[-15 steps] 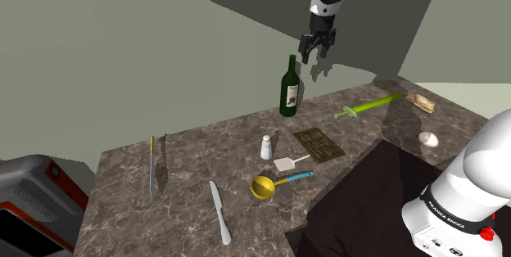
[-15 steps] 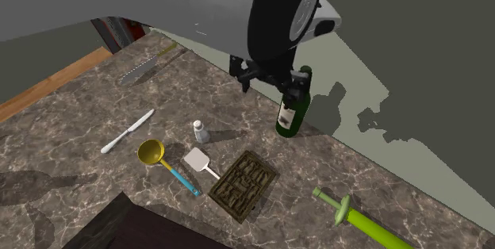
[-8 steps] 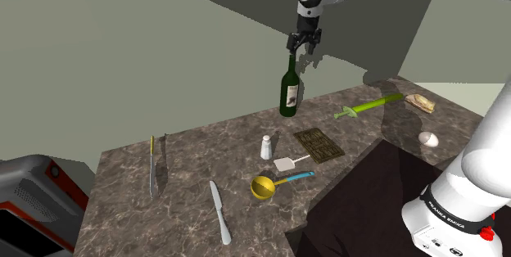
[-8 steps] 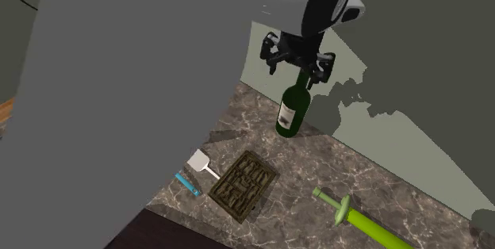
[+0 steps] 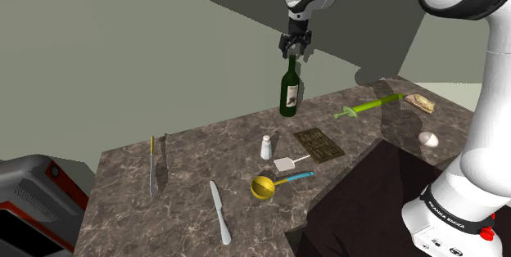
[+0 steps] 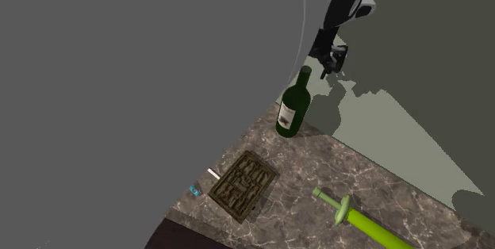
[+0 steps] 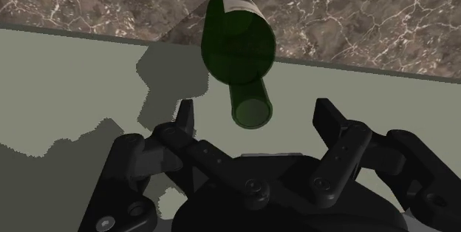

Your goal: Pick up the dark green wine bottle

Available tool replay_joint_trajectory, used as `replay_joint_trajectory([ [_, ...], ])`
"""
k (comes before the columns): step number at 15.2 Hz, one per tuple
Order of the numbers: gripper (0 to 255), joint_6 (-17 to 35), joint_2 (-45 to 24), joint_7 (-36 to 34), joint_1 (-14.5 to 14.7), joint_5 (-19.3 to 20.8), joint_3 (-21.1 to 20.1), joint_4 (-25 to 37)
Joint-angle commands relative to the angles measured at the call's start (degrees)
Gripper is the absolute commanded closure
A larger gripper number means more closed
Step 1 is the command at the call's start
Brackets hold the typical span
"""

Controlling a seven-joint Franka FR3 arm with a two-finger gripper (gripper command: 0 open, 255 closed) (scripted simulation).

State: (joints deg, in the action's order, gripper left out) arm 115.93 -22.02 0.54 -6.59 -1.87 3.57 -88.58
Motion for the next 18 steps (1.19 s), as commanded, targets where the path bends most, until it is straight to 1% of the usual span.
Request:
replay_joint_trajectory([
  [1, 0, 1.36, -0.38, 0.08, -0.06, -0.06, 0.01, -0.93],
  [5, 0, 4.48, -1.31, 0.16, -0.06, -0.15, -0.03, -3.12],
  [7, 0, 4.48, -1.31, 0.16, -0.06, -0.15, -0.03, -3.12],
  [8, 255, 4.48, -1.36, 0.21, -0.1, -0.17, -0.02, -3.08],
  [17, 255, 4.48, -1.31, 0.16, -0.06, -0.15, -0.03, -3.12],
  [18, 255, 3.81, -1.08, 0.14, -0.06, -0.13, -0.02, -2.68],
])
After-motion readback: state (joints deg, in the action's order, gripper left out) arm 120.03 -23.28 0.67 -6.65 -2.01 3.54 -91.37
